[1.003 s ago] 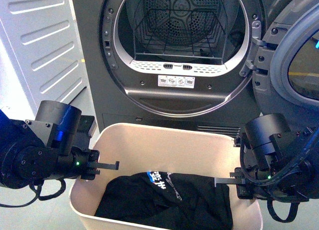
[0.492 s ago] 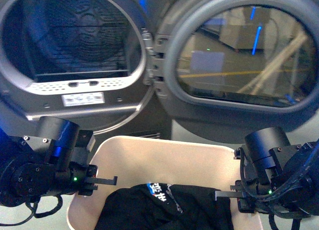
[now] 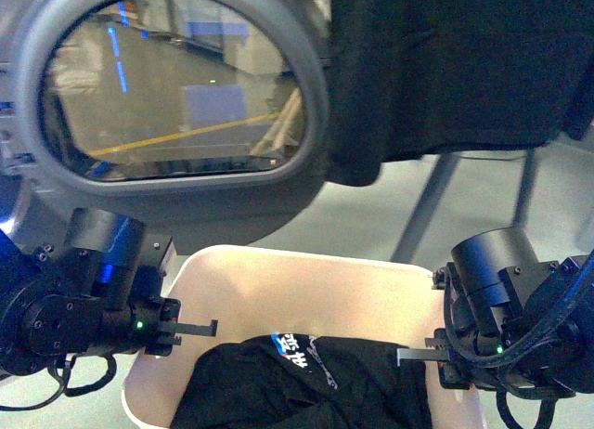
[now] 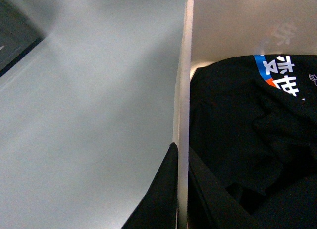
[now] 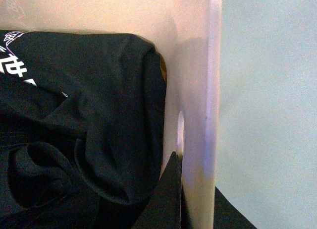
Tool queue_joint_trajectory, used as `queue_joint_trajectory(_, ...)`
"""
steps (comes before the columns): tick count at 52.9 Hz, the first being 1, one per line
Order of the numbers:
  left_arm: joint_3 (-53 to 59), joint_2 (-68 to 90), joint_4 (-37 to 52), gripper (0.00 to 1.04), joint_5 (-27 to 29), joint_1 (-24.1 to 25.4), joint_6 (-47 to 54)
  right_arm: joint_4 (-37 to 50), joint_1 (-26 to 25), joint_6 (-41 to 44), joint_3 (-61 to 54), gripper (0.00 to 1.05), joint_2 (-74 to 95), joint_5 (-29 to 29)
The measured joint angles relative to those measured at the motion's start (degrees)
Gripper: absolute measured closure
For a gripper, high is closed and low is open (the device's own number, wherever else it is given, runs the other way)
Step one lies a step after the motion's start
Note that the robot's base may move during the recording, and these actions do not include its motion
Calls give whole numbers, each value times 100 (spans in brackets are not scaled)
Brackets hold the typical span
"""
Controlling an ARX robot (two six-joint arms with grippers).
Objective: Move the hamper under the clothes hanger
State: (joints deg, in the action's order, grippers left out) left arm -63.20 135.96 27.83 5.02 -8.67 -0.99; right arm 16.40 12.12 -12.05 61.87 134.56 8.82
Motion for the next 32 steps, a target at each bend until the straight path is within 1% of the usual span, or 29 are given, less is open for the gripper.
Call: queue_joint_trajectory(32,0,-4,4,101,-7,-13,0,0,-15,0,-11,102,-22,13)
